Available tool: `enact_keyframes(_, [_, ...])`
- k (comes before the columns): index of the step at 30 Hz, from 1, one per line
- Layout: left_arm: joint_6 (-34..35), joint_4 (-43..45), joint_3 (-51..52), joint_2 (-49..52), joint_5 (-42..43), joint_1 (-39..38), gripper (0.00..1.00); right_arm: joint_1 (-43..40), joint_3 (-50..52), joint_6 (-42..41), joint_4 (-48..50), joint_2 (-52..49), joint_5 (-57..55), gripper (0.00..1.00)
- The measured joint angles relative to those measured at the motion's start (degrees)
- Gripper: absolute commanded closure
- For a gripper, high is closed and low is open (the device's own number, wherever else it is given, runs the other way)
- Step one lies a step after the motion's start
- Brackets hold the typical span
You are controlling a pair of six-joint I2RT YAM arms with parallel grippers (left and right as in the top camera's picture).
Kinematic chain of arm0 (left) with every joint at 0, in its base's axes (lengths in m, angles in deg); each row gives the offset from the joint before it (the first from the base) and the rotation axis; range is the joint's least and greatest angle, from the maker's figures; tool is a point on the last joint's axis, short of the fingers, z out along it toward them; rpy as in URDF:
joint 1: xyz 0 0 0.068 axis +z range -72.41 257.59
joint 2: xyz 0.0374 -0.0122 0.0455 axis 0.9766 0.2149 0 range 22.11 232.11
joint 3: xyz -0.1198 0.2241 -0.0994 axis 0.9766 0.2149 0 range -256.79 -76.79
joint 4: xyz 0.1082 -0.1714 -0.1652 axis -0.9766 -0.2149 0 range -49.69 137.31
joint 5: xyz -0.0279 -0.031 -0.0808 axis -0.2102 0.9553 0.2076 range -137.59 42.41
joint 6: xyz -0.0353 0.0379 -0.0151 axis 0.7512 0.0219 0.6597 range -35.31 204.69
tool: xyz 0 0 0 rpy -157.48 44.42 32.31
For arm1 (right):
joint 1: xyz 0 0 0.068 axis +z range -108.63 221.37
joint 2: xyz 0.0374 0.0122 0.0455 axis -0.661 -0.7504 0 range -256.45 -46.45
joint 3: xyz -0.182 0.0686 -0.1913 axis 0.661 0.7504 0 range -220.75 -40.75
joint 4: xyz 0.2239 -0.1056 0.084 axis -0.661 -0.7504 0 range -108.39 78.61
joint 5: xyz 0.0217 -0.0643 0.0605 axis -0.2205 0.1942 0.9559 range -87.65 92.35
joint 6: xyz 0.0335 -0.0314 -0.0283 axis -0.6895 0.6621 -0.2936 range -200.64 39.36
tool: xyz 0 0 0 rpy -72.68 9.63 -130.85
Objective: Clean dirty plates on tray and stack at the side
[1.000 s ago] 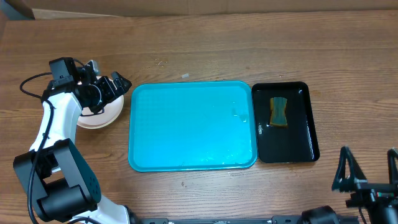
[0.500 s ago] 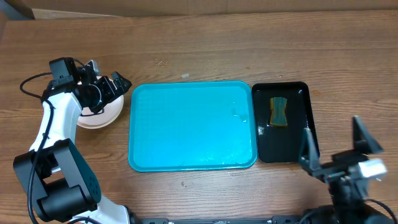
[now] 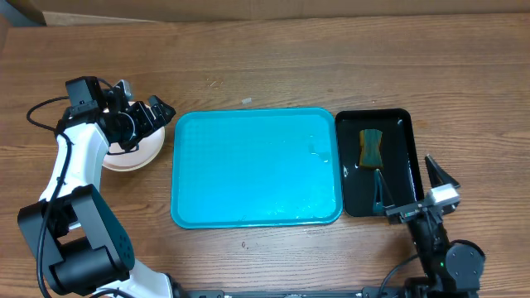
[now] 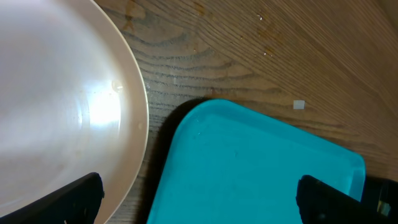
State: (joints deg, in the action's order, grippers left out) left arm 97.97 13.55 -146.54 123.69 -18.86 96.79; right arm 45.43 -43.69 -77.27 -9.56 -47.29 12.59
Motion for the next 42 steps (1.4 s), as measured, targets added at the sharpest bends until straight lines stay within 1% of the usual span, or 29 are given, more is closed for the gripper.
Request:
enact_keyframes(2, [0.0,0.0,0.0,0.0,0.0,0.0,0.0,0.0,1.4,-0.2,-0.1,0.0,0.0,0.0])
enact_keyframes(5, [0.0,0.0,0.0,0.0,0.0,0.0,0.0,0.0,1.9,-1.0,-4.5,0.0,-0.5,0.0])
enact_keyframes(8, [0.0,0.0,0.0,0.0,0.0,0.0,0.0,0.0,1.9,-1.6,-6.0,0.0,-0.7,0.0])
enact_keyframes(42, [0.0,0.0,0.0,0.0,0.0,0.0,0.0,0.0,1.9,-1.9,-6.0,0.0,-0.9,0.0])
